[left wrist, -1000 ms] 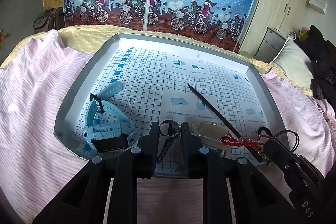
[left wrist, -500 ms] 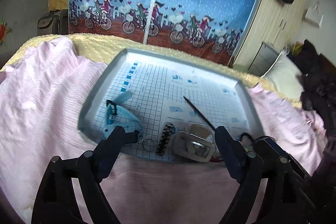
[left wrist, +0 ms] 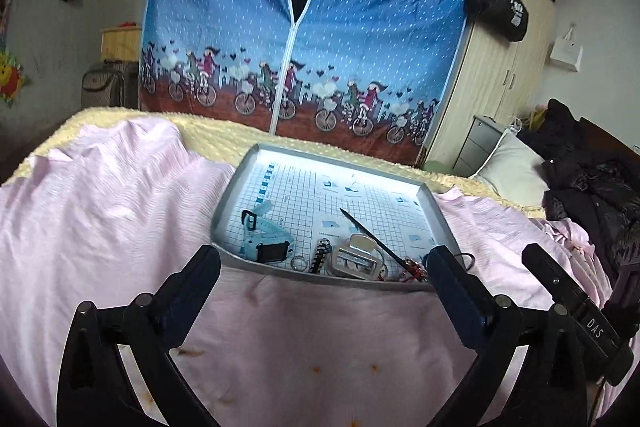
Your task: Organize jewelry
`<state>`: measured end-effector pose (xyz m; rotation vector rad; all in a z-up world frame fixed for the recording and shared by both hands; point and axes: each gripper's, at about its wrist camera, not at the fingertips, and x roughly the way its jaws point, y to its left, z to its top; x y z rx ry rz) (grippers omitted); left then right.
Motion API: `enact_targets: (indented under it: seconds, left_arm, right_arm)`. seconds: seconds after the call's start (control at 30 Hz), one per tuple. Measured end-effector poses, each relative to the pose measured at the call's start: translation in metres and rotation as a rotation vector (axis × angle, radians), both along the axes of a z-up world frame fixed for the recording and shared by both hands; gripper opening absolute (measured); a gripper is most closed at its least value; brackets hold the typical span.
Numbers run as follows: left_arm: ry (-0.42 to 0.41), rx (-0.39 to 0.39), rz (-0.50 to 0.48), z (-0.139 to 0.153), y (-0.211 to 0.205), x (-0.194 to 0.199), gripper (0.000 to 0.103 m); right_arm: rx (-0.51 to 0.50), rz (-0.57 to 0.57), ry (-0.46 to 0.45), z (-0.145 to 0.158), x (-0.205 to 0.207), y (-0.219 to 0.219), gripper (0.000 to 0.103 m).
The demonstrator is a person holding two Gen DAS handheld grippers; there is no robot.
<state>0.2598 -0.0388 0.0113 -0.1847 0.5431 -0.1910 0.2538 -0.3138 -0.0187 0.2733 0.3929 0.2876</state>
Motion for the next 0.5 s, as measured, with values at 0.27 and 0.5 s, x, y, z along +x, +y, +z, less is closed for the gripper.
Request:
enact_targets:
  seconds: [0.27,0.5]
  left_arm:
    - [-0.055,0.038,0.01,0.009,0.011,-0.06,0.101]
    - [-0.084,0.057,0.068,-0.005,0.03,-0.095,0.101]
  right_arm:
    - [-0.069,-0.009,-0.078,0.016,-0.06,0.028,0.103]
    - [-0.152,-0.009,-0.084,0.008,-0.111,0.058,0.103]
